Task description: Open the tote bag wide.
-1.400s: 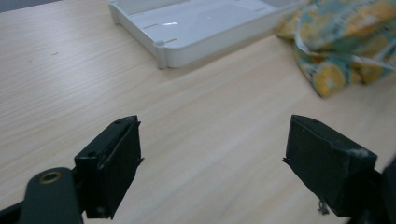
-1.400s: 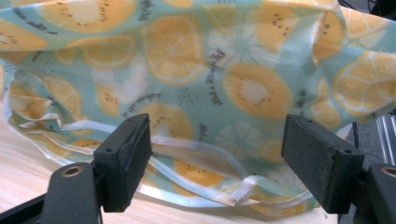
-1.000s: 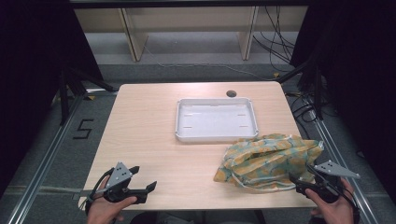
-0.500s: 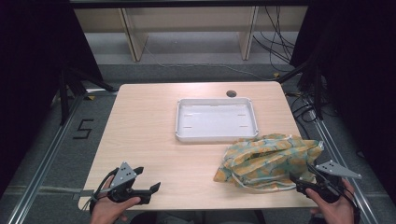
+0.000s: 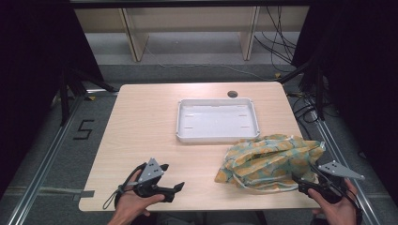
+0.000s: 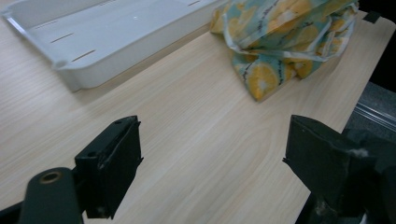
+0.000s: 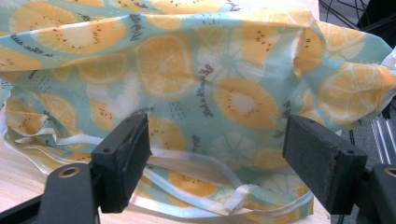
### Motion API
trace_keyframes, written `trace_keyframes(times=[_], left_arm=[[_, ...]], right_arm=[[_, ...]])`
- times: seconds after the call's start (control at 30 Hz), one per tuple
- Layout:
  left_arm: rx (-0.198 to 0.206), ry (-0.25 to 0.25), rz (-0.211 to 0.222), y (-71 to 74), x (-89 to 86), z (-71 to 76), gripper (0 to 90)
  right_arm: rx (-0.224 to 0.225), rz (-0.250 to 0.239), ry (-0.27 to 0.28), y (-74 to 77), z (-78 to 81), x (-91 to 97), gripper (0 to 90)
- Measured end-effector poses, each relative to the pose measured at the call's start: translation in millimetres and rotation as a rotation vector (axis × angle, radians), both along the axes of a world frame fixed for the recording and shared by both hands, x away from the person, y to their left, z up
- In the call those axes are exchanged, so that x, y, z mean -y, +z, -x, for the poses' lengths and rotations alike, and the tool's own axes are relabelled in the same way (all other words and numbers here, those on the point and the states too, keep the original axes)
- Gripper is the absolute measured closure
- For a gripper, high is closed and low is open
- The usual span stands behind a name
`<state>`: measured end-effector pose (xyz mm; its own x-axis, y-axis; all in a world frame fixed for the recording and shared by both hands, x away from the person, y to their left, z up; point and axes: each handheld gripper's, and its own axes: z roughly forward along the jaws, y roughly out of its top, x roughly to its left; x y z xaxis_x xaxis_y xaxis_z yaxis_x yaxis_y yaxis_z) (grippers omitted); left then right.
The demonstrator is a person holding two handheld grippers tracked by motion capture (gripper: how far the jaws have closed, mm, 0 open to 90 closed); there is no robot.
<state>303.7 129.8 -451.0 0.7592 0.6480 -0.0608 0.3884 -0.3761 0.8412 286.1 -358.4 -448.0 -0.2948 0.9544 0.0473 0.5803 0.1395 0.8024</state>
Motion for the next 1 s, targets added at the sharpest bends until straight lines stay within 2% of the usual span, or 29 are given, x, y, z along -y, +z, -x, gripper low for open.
trace_keyframes(times=[0.03,0.07,0.1,0.13,0.17,0.2,0.23,0.3,0.33,0.4,0.43,0.47,0.5,0.53,0.57,0.6,0.63,0.67,0.7,0.77,0.83,0.87,0.9,0.93,1.0], left_arm=[[-0.017,-0.009,0.011,-0.3,6.1,-1.2,17.8],[-0.017,-0.009,0.011,-0.3,6.1,-1.2,17.8],[-0.023,-0.038,0.020,-0.2,12.0,-3.6,17.9],[-0.030,-0.039,0.038,-1.3,19.6,-3.5,17.9],[-0.026,-0.055,0.016,-0.7,25.8,-3.9,18.1],[-0.002,-0.075,0.005,-1.0,32.4,-5.4,18.1],[-0.008,-0.097,-0.013,-1.1,36.8,-6.8,18.1],[-0.004,-0.114,-0.010,-1.5,47.5,-10.1,18.3],[0.007,-0.120,-0.009,-3.6,57.2,-13.1,18.7],[0.006,-0.124,-0.012,-4.6,61.9,-14.5,19.0],[0.018,-0.135,-0.024,-5.6,66.4,-16.1,20.4],[0.028,-0.159,-0.031,-8.1,76.7,-19.2,21.8],[0.035,-0.174,-0.057,-8.5,80.5,-21.2,22.3],[0.035,-0.174,-0.057,-8.5,80.5,-21.2,22.5],[0.026,-0.178,-0.038,-10.0,86.4,-21.9,24.5],[0.037,-0.193,-0.043,-10.7,90.7,-24.0,24.5],[0.031,-0.203,-0.038,-11.4,95.5,-24.8,26.8],[0.052,-0.217,-0.073,-11.6,103.3,-27.0,27.0],[0.057,-0.220,-0.079,-11.8,107.0,-27.9,27.1],[0.060,-0.232,-0.087,-11.1,109.9,-29.3,27.4],[0.068,-0.222,-0.058,-11.3,117.8,-31.2,27.8],[0.075,-0.241,-0.090,-9.8,123.2,-35.1,29.6],[0.075,-0.241,-0.090,-9.8,123.2,-35.1,29.2],[0.084,-0.244,-0.078,-10.2,130.5,-39.2,29.2],[0.095,-0.252,-0.079,-10.7,137.2,-42.7,32.9]], right_arm=[[-0.006,-0.006,-0.004,0.2,0.4,-0.5,24.2],[-0.011,-0.010,-0.006,0.3,0.7,-0.8,24.2],[-0.010,-0.008,-0.004,0.1,0.5,-0.6,24.2],[-0.010,-0.008,-0.004,0.1,0.5,-0.6,24.2],[0.002,0.002,0.001,-0.1,-0.2,0.3,24.2],[0.002,0.002,0.001,-0.1,-0.2,0.3,24.2],[-0.007,-0.006,-0.006,0.2,0.5,-0.3,24.2],[0.000,-0.001,-0.002,0.2,0.1,0.3,24.2],[0.021,0.019,0.022,-0.1,-1.6,2.8,24.3],[0.024,0.021,0.023,-0.2,-1.7,3.1,24.2],[0.020,0.019,0.025,-0.4,-1.9,3.1,24.2],[0.009,0.003,0.005,-0.3,-0.4,1.1,24.3],[0.010,0.003,0.005,-0.2,-0.4,1.2,24.2],[0.010,0.003,0.005,-0.2,-0.4,1.2,24.2],[0.008,0.000,0.006,-0.1,-0.1,1.0,24.3],[0.008,0.000,0.006,-0.1,-0.1,1.0,24.3],[0.021,0.014,0.030,-0.2,-1.6,3.4,24.2],[0.034,0.023,0.028,-0.1,-1.7,4.5,24.3],[0.031,0.016,0.028,0.0,-1.5,4.5,24.3],[0.031,0.016,0.026,0.0,-1.4,4.6,24.3],[0.031,0.016,0.027,0.0,-1.4,4.7,24.5],[0.002,-0.015,-0.001,0.1,0.7,1.4,24.5],[0.002,-0.015,-0.001,0.1,0.7,1.4,24.5],[0.018,0.004,0.018,-0.3,-1.1,3.0,24.7],[0.012,-0.004,0.015,0.0,-0.5,2.1,24.8]])
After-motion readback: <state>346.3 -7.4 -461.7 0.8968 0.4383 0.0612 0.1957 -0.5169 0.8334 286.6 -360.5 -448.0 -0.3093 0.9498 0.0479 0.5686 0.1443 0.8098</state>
